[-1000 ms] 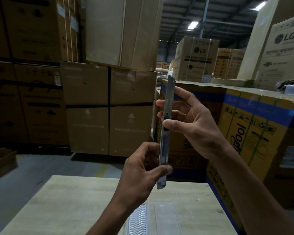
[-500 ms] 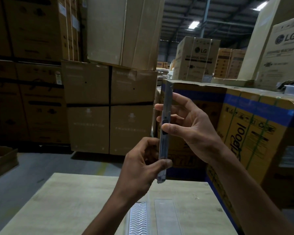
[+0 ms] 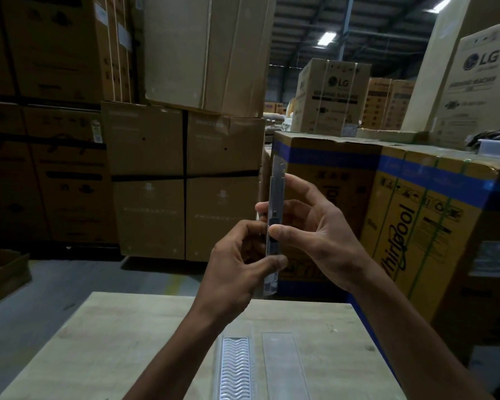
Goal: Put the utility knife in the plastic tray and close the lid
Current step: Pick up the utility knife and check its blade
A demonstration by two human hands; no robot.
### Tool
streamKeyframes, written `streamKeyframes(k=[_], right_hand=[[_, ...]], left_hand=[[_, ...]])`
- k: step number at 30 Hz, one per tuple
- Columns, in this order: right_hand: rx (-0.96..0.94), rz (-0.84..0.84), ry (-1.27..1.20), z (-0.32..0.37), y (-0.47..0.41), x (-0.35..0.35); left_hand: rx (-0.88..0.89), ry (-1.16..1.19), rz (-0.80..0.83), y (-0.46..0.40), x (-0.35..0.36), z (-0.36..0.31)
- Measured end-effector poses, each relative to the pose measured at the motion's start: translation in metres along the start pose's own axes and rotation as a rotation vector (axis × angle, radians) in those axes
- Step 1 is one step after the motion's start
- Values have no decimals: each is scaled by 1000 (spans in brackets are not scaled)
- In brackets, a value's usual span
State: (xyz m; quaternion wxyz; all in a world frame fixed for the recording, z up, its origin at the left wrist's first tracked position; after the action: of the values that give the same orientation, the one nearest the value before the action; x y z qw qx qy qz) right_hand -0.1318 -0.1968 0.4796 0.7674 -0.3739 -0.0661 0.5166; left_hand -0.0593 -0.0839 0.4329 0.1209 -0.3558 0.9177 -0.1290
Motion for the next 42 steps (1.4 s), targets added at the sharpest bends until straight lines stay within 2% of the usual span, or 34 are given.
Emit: streamKeyframes(k=[6,11,20,27,30,33,35,38,42], right_hand=[[24,-12,-35,-3,11,4],[58,-19,-24,-9,20,9],[121,-34,-42,-20,35,15],[142,-34,-29,-33,48,18],[125,-63,44,-37,56,17],[59,-256,178,-40,70,9],[-26,-355,371,-38,82,8],[-146,-331,598,-41,94,20],[-170,-272,701,-56,106,29]], left_hand=[[-3,70,38,3,1,-1],[-33,244,52,6,1,-1],[-59,197,-36,1,-5,2],[-86,71,-82,-2,-1,14],[-119,61,-92,-5,2,24],[-154,54,-130,-8,2,34],[-193,76,-143,-11,4,43],[-238,68,-153,-14,11,56],[-277,24,-180,-16,18,72]])
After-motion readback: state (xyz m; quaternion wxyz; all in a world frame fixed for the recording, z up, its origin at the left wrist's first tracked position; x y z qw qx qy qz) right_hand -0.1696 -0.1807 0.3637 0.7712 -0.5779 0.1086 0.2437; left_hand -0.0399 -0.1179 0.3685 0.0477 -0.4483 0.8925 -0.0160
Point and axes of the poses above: each hand's wrist, its own y-axis away from the middle knuckle, its own x-axis out of the palm, z = x × y, the point moved 8 cm from there along -y, towards the middle knuckle, and after that the axes turned 10 degrees about -x, right-handed, at the moved point
